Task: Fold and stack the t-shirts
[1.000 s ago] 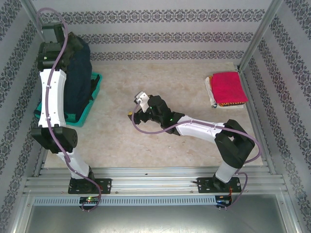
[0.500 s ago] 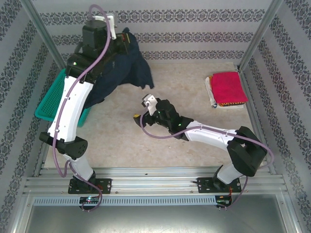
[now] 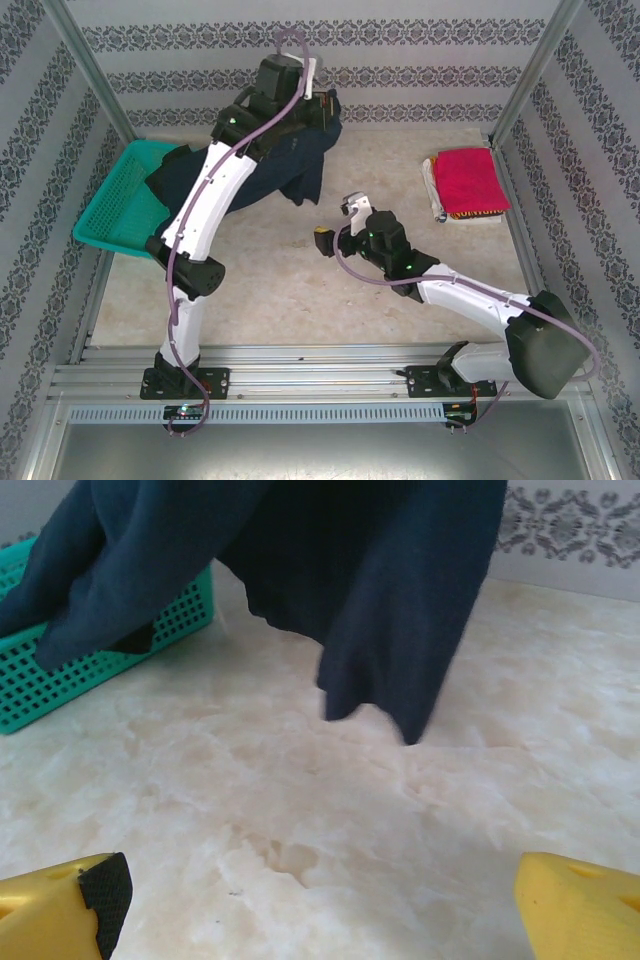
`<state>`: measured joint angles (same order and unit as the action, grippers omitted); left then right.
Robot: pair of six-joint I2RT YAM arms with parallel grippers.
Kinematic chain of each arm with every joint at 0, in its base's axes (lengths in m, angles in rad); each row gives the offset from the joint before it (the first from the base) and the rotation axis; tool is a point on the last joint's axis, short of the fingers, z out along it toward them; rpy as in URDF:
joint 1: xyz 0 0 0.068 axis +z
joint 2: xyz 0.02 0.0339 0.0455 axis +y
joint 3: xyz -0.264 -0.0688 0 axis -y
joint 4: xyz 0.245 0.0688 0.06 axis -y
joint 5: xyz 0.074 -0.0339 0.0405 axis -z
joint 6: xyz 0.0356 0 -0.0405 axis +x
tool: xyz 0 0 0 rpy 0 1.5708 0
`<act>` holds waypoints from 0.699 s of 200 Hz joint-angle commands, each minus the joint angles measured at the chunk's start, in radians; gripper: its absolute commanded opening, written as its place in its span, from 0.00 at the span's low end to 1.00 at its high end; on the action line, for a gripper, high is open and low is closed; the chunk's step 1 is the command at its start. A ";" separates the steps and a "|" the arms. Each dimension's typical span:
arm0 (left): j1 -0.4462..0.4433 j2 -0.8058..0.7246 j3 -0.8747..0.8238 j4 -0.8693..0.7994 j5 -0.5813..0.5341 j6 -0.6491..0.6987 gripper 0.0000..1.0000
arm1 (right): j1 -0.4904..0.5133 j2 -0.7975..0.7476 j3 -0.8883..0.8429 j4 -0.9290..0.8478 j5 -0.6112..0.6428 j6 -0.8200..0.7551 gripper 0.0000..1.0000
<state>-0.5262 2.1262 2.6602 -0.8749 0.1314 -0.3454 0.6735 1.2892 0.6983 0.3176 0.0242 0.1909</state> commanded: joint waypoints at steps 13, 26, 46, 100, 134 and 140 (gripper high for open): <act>-0.013 -0.047 0.056 0.000 0.039 -0.004 0.00 | -0.020 -0.006 0.017 0.042 -0.053 0.073 0.98; -0.013 -0.059 0.040 -0.008 0.045 -0.004 0.00 | -0.026 0.037 0.066 0.055 -0.096 0.091 0.98; -0.012 -0.078 0.015 -0.024 0.056 -0.007 0.00 | -0.041 0.138 0.159 0.097 -0.150 0.134 0.98; -0.011 -0.156 -0.071 -0.046 0.048 -0.009 0.00 | -0.060 0.402 0.451 0.223 -0.256 0.233 0.98; 0.012 -0.235 -0.207 0.011 0.036 -0.014 0.14 | -0.065 0.479 0.560 0.293 -0.308 0.283 0.26; 0.019 -0.256 -0.244 0.031 0.033 -0.019 0.27 | -0.062 0.482 0.579 0.287 -0.305 0.276 0.05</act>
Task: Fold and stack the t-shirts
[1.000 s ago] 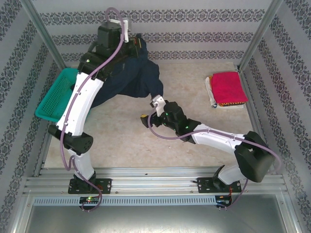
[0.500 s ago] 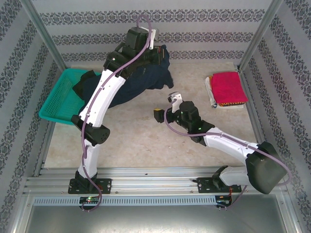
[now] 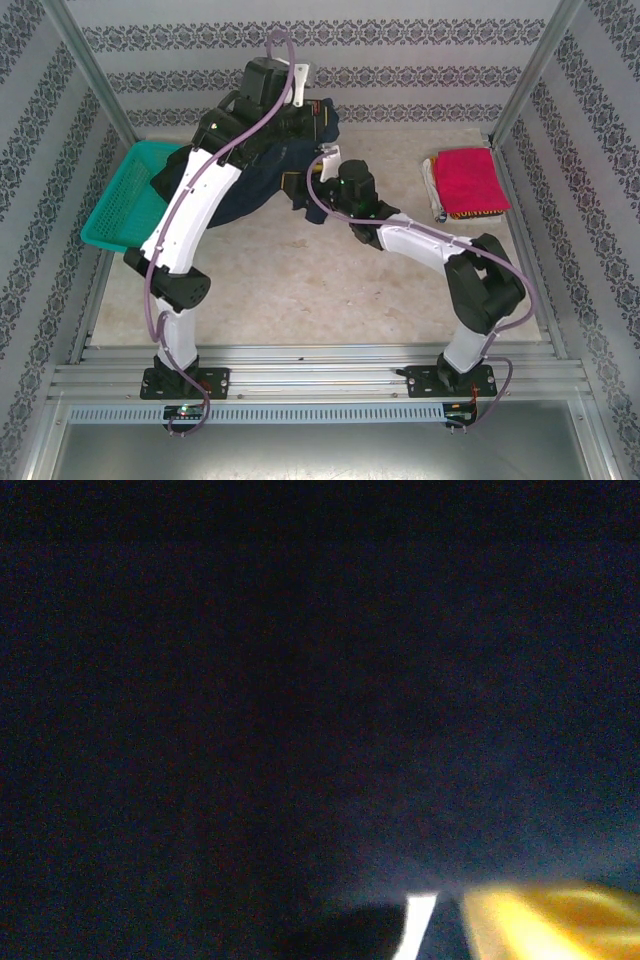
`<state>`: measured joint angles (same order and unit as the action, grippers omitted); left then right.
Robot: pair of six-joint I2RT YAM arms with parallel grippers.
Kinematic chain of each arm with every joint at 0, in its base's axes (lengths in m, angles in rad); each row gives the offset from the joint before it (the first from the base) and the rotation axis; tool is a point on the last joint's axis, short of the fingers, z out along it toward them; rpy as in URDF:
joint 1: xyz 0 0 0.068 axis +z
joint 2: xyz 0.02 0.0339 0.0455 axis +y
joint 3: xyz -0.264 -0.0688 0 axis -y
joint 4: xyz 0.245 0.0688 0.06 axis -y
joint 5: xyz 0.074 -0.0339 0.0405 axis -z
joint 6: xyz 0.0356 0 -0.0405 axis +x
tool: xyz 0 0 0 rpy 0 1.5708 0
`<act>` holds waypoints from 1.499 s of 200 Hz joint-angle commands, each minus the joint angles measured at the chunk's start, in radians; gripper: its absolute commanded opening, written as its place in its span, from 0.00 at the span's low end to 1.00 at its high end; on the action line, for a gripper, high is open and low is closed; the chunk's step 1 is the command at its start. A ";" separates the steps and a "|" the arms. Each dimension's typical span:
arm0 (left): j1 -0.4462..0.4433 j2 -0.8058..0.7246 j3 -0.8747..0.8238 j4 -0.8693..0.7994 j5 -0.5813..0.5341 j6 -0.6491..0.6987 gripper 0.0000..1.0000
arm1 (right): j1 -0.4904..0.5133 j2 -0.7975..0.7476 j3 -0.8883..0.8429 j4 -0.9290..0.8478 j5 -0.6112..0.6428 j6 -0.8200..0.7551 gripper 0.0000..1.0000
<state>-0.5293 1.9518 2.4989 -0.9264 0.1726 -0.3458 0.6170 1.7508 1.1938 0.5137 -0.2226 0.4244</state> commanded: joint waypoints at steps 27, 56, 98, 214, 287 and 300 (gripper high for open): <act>0.037 -0.241 -0.326 0.253 -0.112 -0.017 0.96 | -0.006 0.034 0.198 0.032 -0.052 -0.002 0.00; 0.036 -0.551 -0.771 0.580 -0.327 0.003 1.00 | -0.022 0.062 0.338 0.008 -0.073 -0.015 0.00; 0.053 -0.890 -1.147 0.708 -0.665 0.021 1.00 | -0.053 0.102 0.549 -0.017 -0.111 -0.012 0.00; 0.220 -0.922 -1.336 0.665 -0.559 -0.153 1.00 | -0.235 -0.008 0.724 -0.086 -0.162 0.118 0.00; 0.416 -0.720 -1.379 0.681 -0.275 -0.342 1.00 | -0.342 -0.113 0.504 -0.088 -0.155 0.150 0.00; 0.416 -0.683 -1.384 0.696 -0.260 -0.349 1.00 | -0.348 -0.130 0.425 -0.083 -0.165 0.163 0.00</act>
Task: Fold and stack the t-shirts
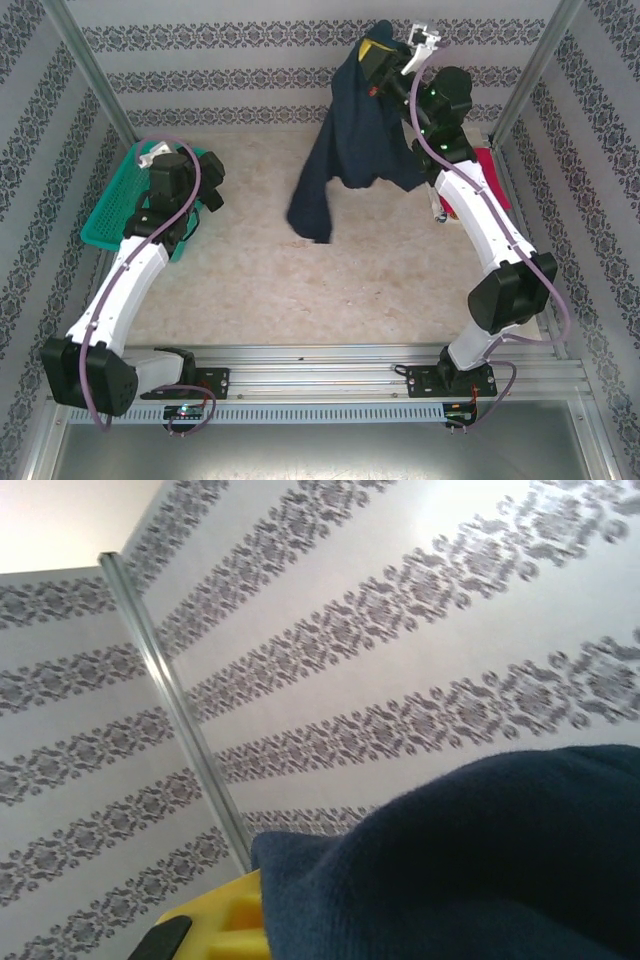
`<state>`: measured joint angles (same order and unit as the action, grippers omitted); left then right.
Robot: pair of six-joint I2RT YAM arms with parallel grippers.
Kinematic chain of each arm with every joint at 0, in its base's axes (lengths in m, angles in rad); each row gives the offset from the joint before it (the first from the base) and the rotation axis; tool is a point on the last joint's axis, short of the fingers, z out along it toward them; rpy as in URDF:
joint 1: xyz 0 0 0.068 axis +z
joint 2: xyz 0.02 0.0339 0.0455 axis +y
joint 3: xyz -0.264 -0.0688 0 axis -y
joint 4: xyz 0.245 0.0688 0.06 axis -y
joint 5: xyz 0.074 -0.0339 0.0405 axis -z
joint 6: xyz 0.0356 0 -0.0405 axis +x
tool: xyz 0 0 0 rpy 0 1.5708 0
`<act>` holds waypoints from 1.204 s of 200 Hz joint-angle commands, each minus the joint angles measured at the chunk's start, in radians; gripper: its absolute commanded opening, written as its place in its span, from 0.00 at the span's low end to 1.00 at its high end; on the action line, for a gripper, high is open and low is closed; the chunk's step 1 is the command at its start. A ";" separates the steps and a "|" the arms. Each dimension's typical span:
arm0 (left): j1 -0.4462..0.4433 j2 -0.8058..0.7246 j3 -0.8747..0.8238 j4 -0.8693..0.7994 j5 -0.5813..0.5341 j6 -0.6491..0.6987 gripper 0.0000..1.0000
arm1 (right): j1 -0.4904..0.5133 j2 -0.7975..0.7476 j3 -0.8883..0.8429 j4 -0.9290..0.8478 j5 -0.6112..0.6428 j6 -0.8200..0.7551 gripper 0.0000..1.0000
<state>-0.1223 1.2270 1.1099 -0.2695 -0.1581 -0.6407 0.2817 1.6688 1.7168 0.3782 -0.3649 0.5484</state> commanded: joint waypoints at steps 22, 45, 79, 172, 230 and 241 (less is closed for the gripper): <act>0.002 0.100 -0.021 0.081 0.130 -0.085 1.00 | -0.022 -0.096 -0.258 0.059 0.010 0.051 0.00; -0.057 0.157 -0.035 0.112 0.135 -0.088 1.00 | -0.038 -0.162 -0.424 0.030 0.077 0.018 0.00; -0.203 0.284 -0.040 0.147 0.149 -0.138 1.00 | -0.113 -0.271 -0.588 -0.033 0.161 -0.001 0.00; -0.601 0.627 0.204 -0.017 0.100 -0.264 0.69 | -0.355 -0.463 -0.813 -0.137 0.318 0.053 0.00; -0.686 0.815 0.435 -0.153 0.152 -0.289 0.51 | -0.382 -0.458 -0.857 -0.127 0.297 0.084 0.00; -0.699 0.851 0.486 -0.190 0.145 -0.282 0.51 | -0.386 -0.459 -0.865 -0.125 0.297 0.084 0.00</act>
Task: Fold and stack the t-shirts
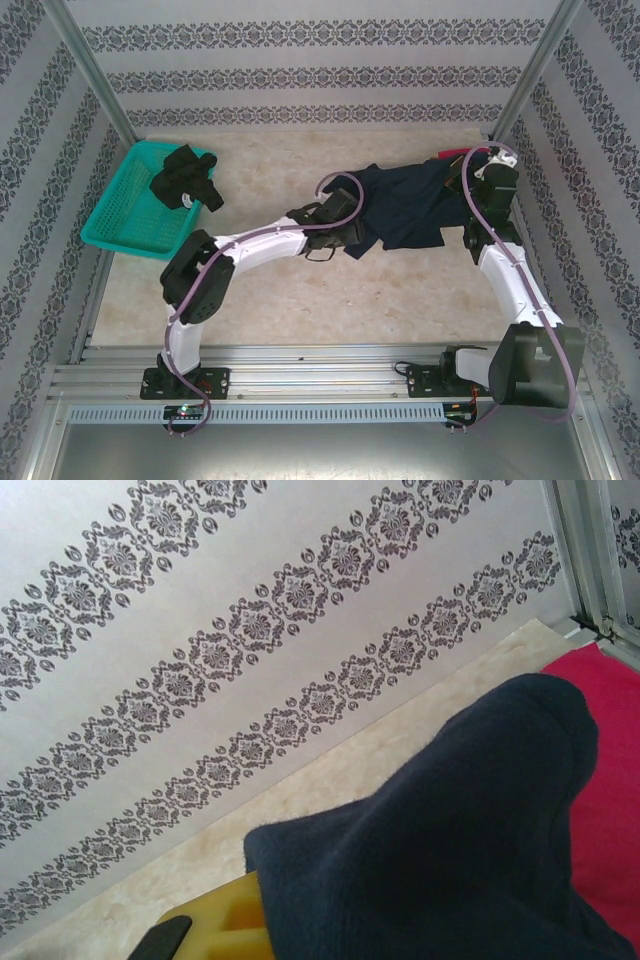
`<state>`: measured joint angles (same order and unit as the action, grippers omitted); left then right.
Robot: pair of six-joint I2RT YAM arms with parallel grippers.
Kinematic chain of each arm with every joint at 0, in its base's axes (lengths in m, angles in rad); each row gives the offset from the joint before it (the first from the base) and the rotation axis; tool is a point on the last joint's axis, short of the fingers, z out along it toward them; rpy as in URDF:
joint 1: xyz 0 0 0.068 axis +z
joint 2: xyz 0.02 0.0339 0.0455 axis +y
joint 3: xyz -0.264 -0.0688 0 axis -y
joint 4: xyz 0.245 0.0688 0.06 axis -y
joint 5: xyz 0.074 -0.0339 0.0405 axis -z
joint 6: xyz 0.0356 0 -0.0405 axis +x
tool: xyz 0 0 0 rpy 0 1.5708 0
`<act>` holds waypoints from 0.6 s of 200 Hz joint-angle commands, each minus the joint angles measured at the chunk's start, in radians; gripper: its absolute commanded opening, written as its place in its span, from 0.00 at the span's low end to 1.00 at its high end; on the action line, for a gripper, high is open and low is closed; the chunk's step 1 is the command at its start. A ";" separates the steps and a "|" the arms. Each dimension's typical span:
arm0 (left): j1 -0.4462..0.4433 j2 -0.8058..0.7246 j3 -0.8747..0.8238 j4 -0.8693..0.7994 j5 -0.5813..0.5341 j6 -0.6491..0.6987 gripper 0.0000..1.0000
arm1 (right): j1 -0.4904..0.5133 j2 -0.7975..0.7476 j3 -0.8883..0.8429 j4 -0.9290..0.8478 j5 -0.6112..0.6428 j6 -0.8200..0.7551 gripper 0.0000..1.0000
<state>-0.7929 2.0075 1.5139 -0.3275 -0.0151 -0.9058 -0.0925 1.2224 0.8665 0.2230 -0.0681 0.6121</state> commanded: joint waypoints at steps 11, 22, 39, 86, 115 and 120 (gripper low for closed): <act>-0.038 0.109 0.135 -0.176 -0.004 -0.014 0.50 | -0.014 -0.013 -0.021 0.030 -0.002 0.021 0.00; -0.041 0.141 0.172 -0.205 -0.002 -0.019 0.49 | -0.019 -0.014 -0.027 0.032 -0.007 0.024 0.00; -0.041 0.175 0.191 -0.210 0.001 -0.039 0.49 | -0.027 -0.016 -0.032 0.032 -0.019 0.025 0.00; -0.040 0.284 0.298 -0.236 0.000 -0.052 0.39 | -0.038 -0.023 -0.049 0.031 -0.040 0.031 0.00; -0.026 0.288 0.299 -0.229 -0.032 -0.037 0.12 | -0.045 -0.029 -0.049 0.025 -0.060 0.032 0.00; -0.020 0.282 0.290 -0.222 -0.040 -0.033 0.07 | -0.046 -0.032 -0.049 0.024 -0.066 0.033 0.00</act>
<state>-0.8234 2.2948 1.7981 -0.5163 -0.0151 -0.9474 -0.1226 1.2217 0.8261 0.2230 -0.0990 0.6331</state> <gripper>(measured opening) 0.148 0.050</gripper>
